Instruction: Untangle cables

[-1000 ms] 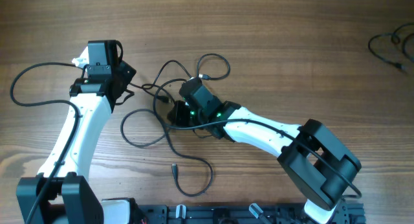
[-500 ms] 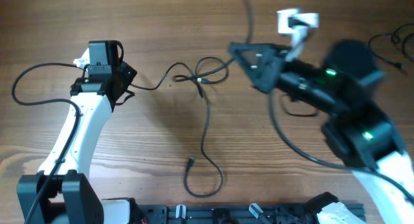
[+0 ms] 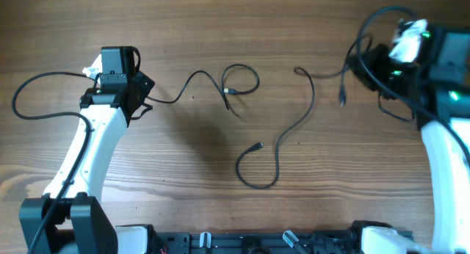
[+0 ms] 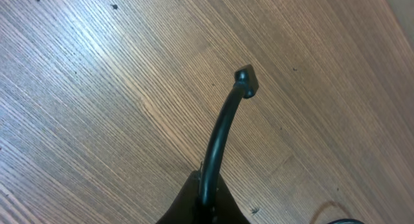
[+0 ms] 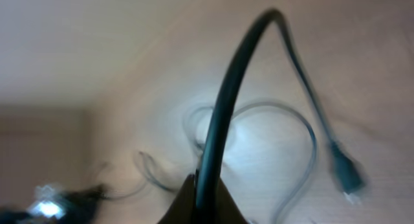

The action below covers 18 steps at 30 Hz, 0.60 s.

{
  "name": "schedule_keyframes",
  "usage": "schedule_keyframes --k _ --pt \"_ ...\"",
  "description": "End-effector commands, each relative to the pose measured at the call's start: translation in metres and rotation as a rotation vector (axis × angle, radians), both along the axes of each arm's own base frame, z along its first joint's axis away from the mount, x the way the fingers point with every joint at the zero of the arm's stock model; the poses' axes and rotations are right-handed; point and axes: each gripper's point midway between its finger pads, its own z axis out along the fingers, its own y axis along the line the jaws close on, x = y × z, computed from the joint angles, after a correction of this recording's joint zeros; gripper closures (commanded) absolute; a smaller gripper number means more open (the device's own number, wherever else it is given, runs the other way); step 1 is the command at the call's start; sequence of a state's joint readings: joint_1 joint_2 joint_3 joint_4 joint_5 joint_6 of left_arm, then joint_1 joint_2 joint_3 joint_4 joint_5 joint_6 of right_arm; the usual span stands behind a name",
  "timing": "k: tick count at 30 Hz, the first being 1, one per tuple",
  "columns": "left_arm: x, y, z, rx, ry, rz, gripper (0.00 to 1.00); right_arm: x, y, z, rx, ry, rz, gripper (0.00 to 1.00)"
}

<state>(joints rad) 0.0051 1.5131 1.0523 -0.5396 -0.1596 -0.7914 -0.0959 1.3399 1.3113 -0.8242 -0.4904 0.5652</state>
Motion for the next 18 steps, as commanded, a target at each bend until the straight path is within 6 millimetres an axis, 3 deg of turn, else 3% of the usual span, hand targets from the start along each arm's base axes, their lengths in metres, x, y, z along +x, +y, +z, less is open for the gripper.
schedule_keyframes --k 1,2,3,4,6,8,12,14,18 --pt "0.000 0.005 -0.002 0.014 0.007 0.015 0.96 -0.003 0.015 -0.097 -0.135 0.262 0.200 0.81" --pt "0.000 0.005 -0.002 0.014 0.008 0.014 0.96 -0.005 0.023 -0.120 -0.141 0.326 0.248 0.68" --pt "0.000 0.005 -0.002 0.014 0.008 0.014 0.96 -0.005 0.028 -0.137 -0.140 0.371 0.273 0.61" --pt "0.000 0.005 -0.002 0.014 0.009 0.014 0.96 -0.006 0.030 -0.147 -0.139 0.400 0.282 0.55" --pt "-0.001 0.005 -0.003 0.014 0.012 0.014 0.96 -0.006 0.027 -0.148 -0.162 0.403 0.275 0.42" --pt "-0.001 0.004 -0.003 0.013 0.012 0.014 0.96 -0.015 0.026 -0.151 -0.187 0.428 0.301 0.40" --pt "-0.003 0.004 -0.004 0.013 0.020 0.013 0.96 -0.035 0.024 -0.179 -0.303 0.507 0.299 0.30" --pt "-0.005 0.004 -0.005 0.013 0.032 0.013 0.96 -0.041 0.028 -0.206 -0.290 0.520 0.251 0.34" --pt "-0.006 0.004 -0.006 0.013 0.034 0.014 0.96 -0.043 0.029 -0.234 -0.261 0.499 0.184 0.42"
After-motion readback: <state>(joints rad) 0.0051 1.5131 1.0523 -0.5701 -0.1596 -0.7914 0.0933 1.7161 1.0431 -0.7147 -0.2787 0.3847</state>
